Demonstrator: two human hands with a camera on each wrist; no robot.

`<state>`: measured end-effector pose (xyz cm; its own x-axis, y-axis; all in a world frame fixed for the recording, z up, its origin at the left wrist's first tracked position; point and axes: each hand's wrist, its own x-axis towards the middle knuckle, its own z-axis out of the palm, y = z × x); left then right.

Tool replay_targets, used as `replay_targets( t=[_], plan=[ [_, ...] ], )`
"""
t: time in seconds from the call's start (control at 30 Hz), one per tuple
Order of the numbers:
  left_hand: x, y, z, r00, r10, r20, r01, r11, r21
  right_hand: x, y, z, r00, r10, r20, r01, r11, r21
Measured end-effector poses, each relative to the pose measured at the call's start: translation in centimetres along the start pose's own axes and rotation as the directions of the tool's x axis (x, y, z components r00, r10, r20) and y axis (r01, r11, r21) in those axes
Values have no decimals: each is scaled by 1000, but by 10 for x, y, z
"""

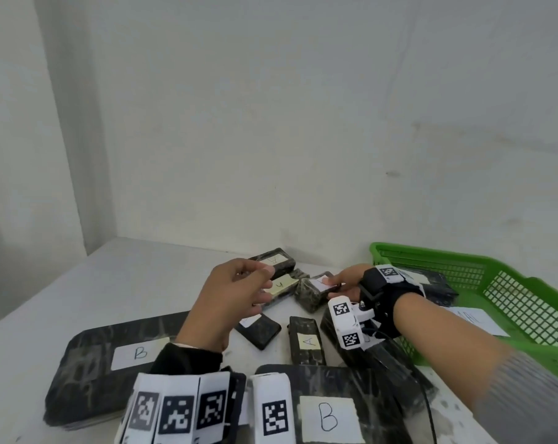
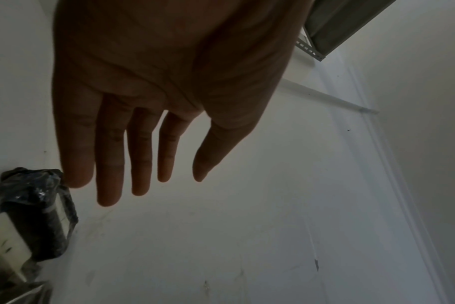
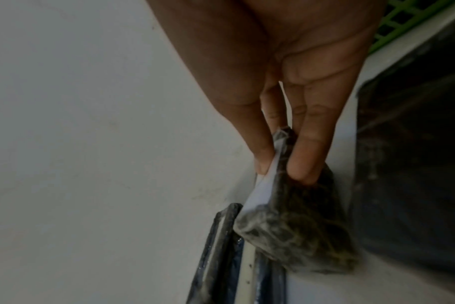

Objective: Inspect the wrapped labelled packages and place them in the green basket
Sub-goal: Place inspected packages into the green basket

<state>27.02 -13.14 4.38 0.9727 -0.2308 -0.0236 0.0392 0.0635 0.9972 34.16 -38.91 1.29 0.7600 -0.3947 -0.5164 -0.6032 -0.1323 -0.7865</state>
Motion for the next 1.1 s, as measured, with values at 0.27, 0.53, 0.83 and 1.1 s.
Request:
replay_targets(
  t=[0.27,0.53,0.83,1.1],
  plan=[
    [-1,-4,13,999,42,15,-42,998,45,-74,-20,-15,975,-135,179,112,985,128],
    [-18,8,33,985,140,99,-156,972,173,-146,-4,-25,884,-429,187,369,885,285],
    [-29,9,54,909,395,131,-412,897,162,-174,41,-9,785,-619,17,565,728,389],
    [-40,31,59,858,510,-62,-514,852,-105,-188,38,1,715,-698,43,575,623,530]
  ],
)
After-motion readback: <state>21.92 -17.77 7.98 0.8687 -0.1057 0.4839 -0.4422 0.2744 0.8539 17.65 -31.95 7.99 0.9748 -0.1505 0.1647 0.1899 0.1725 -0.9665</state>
